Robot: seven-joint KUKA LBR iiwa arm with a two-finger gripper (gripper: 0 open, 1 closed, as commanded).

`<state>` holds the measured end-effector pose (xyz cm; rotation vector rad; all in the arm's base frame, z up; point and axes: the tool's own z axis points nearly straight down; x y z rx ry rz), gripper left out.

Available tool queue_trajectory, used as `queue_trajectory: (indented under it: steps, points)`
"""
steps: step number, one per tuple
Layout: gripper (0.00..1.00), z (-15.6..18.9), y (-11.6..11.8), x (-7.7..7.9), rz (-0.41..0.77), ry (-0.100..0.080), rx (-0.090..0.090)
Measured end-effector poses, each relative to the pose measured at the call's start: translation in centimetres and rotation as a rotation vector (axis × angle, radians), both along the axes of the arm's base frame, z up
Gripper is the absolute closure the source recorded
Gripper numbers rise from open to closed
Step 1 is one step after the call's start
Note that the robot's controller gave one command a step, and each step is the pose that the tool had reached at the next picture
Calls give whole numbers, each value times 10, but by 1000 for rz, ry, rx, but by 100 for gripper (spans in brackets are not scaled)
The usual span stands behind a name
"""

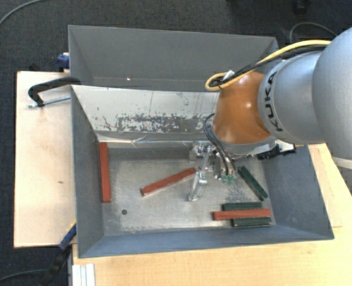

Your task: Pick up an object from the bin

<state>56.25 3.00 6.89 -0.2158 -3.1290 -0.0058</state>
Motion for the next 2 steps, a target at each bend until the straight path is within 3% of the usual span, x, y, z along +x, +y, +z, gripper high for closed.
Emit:
queue_trajectory:
  steps: [1,2]
  points:
    - [100,3,-3,2,-3,-5,-3]
    - [100,148,4,1,203,-19,-3]
